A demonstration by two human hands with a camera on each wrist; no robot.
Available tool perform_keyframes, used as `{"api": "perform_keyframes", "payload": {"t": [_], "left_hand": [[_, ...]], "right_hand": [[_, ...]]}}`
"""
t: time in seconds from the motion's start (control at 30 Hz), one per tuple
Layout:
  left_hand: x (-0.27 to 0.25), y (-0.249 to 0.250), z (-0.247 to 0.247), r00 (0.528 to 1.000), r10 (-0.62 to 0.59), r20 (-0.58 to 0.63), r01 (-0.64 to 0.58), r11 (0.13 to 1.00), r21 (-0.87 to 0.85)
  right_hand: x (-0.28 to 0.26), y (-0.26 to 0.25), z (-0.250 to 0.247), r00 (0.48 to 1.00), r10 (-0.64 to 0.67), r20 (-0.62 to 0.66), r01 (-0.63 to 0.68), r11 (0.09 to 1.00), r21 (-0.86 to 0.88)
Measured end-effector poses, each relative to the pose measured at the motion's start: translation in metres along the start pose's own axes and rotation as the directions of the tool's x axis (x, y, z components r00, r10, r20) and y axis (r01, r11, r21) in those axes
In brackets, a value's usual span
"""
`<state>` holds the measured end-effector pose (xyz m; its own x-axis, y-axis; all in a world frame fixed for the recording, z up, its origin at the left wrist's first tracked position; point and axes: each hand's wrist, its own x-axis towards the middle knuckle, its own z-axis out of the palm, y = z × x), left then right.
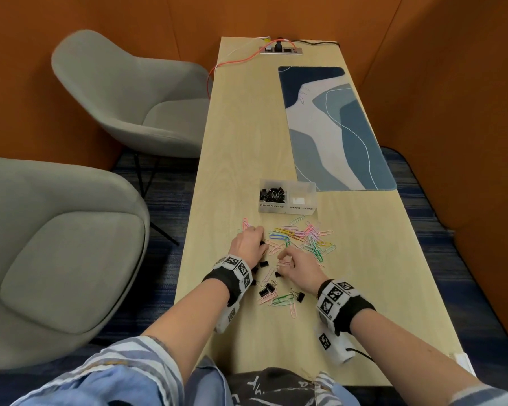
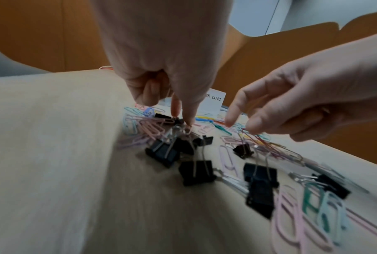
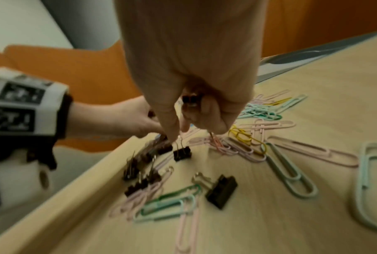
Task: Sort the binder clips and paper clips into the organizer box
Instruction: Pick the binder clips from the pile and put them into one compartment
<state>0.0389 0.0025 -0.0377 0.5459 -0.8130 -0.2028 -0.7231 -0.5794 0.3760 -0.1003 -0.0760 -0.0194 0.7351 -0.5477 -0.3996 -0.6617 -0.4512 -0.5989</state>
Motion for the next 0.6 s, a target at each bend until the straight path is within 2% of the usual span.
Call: {"api": "perform_keyframes", "payload": {"t": [0.13, 0.23, 0.33, 0.43, 0.47, 0.5, 0.57, 0.6], "left_hand": [[-0.004, 0.002, -0.001, 0.998, -0.046, -0.042, 0.045, 0.999, -0.013], [-0.002, 0.002, -0.004, 0.995, -0.093, -0.025, 0.093, 0.996, -0.014], [0.002, 0.005, -0.005, 0.997, -0.081, 0.005, 0.081, 0.997, 0.012], [0.005, 0.008, -0.005, 0.997, -0.068, 0.026, 0.066, 0.996, 0.061], [0.006, 0.009, -0.004, 0.998, -0.059, 0.034, 0.056, 0.995, 0.085], [0.006, 0.01, -0.004, 0.998, -0.051, 0.037, 0.047, 0.994, 0.101], [0.006, 0.012, -0.003, 0.998, -0.053, 0.015, 0.051, 0.995, 0.085], [0.005, 0.013, -0.004, 0.998, -0.07, -0.005, 0.07, 0.996, 0.055]], "right_hand": [[-0.002, 0.001, 0.009, 0.996, -0.086, 0.013, 0.087, 0.967, -0.24], [-0.002, -0.001, 0.011, 0.993, -0.108, 0.04, 0.115, 0.955, -0.272], [0.0, 0.0, 0.007, 0.997, -0.061, 0.049, 0.07, 0.978, -0.196], [-0.002, 0.0, -0.005, 0.994, 0.106, 0.02, -0.107, 0.991, 0.074], [-0.002, -0.001, -0.009, 0.981, 0.188, 0.042, -0.193, 0.954, 0.229], [-0.001, -0.002, -0.013, 0.955, 0.283, 0.089, -0.295, 0.871, 0.394], [0.0, -0.002, -0.019, 0.877, 0.444, 0.184, -0.45, 0.625, 0.638], [-0.002, -0.002, -0.023, 0.85, 0.484, 0.21, -0.473, 0.524, 0.708]]}}
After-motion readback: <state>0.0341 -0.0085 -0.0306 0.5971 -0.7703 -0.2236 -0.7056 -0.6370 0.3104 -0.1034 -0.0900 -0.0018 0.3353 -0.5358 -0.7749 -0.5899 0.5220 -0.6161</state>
